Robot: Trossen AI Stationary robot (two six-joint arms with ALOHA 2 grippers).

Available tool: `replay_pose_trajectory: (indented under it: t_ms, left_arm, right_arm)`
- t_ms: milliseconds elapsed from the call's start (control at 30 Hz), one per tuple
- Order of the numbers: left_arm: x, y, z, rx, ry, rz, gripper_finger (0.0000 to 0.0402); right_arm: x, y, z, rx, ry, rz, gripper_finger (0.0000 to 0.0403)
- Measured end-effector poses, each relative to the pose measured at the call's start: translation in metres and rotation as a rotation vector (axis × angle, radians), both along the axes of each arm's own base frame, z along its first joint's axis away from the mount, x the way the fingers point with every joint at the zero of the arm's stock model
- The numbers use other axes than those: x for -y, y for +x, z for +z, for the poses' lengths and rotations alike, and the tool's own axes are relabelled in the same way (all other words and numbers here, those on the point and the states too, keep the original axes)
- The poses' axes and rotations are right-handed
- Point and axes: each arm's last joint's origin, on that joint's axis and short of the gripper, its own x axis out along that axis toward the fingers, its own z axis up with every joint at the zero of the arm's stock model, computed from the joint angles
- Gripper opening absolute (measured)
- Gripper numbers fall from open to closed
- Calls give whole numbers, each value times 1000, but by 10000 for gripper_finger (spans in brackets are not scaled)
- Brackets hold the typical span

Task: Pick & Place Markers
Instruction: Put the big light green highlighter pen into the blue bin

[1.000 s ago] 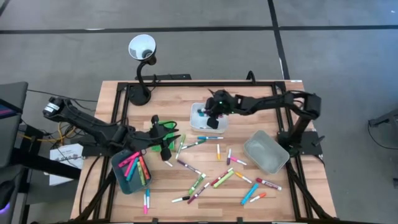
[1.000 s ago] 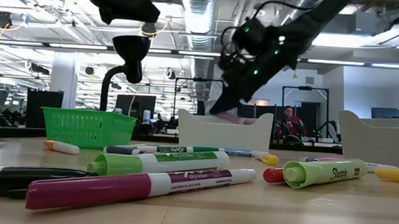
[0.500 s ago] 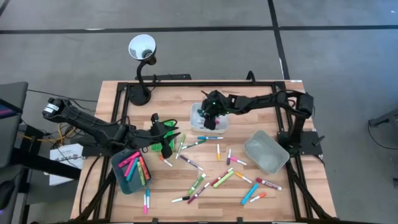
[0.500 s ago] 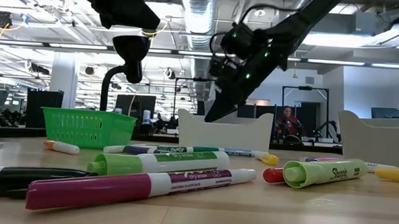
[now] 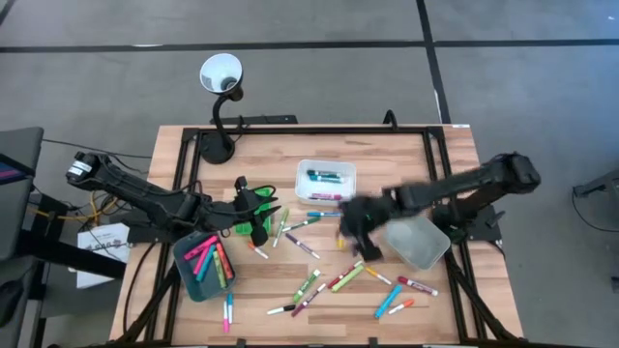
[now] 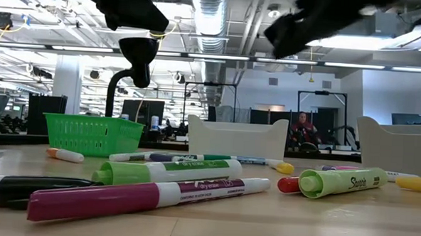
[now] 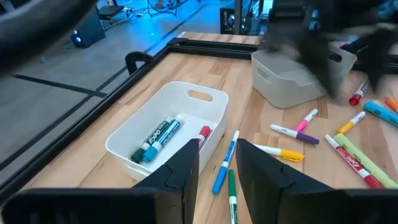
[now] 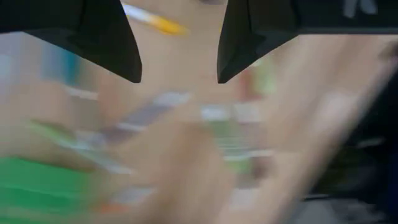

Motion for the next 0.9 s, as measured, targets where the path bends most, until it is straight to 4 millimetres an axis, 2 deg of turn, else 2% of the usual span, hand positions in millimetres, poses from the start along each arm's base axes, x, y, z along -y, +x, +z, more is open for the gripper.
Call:
replay_pose_trajectory:
  t_ms: [167,300,400,533,800,900]
  left_arm:
    - [0,0,0,0,0,0,104]
    - [0,0,1,13,-11,3,104]
    - [0,1,1,28,-34,10,104]
    - [0,1,2,31,-37,11,104]
    - [0,1,2,30,-31,9,104]
    - [0,1,2,35,-33,9,104]
  right_arm:
    - [-51,-11,-45,-29,-2,49,193]
    - [-78,-14,-72,-74,-62,63,187]
    - [-91,-14,-90,-89,-90,85,182]
    - [-94,-10,-108,-100,-132,65,177]
    - [-90,-6,-121,-122,-182,27,169]
    - [-90,-4,-126,-112,-217,81,161]
